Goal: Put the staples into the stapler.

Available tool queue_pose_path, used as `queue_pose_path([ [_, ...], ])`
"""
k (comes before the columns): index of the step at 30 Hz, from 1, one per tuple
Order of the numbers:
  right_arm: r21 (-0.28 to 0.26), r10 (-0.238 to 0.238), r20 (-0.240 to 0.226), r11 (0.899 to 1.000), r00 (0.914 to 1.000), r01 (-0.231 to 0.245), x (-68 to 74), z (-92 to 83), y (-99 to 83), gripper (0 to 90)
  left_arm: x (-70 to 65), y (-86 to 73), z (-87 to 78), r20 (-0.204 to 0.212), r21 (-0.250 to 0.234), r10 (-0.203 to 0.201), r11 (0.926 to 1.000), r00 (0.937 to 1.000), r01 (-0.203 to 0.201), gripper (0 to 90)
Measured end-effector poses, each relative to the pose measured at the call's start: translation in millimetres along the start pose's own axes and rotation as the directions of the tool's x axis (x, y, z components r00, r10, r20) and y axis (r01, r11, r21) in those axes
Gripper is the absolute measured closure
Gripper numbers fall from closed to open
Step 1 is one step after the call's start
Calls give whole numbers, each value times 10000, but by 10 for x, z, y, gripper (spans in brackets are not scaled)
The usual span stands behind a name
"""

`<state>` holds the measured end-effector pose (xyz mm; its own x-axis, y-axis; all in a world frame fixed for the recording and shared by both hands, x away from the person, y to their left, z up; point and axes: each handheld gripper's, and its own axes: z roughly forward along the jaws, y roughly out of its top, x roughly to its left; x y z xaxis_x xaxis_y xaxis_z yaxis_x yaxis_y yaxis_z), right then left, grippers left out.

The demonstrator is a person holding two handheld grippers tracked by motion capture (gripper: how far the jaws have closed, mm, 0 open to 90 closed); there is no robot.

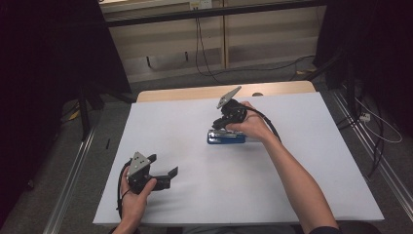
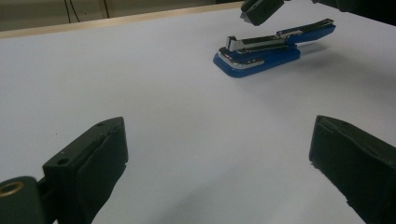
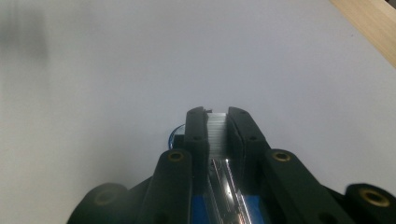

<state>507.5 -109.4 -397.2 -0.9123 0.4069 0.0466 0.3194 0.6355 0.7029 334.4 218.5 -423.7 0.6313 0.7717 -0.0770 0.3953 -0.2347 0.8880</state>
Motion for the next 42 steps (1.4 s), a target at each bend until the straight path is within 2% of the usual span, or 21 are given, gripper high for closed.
queue_pose_path([
  [5, -70, 117, -150, 9999, 9998, -118, -4, 73, -21, 794, 1, 0, 2, 27, 12, 14, 10000, 10000, -15, 47],
  [8, -117, -97, -161, 9999, 9998, 95, 8, 100, -4, 795, 3, 0, -4, 34, -59, 6, 10000, 10000, -6, 47],
  [14, 32, -717, 107, 9974, 9974, 717, -4, 103, -15, 795, 3, 2, 3, 27, 16, 44, 10000, 10000, -44, 47],
  [16, 64, -1100, 77, 9939, 9939, 1099, -12, 110, -20, 795, 3, 1, 3, 33, 17, 56, 10000, 10000, -56, 47],
  [20, 195, -1515, -64, 9882, 9884, 1516, -2, 126, -4, 795, 5, -1, 2, -12, -10, -11, 10000, 10000, 11, 47],
  [32, 332, -1807, -437, 9827, 9826, 1822, 0, 167, 22, 795, 5, -3, 4, 36, 7, 1, 10000, 10000, -1, 47],
  [42, 362, -2056, -485, 9776, 9774, 2074, -6, 190, 2, 795, 11, -4, 2, -17, -17, -2, 10000, 10000, 2, 47],
])
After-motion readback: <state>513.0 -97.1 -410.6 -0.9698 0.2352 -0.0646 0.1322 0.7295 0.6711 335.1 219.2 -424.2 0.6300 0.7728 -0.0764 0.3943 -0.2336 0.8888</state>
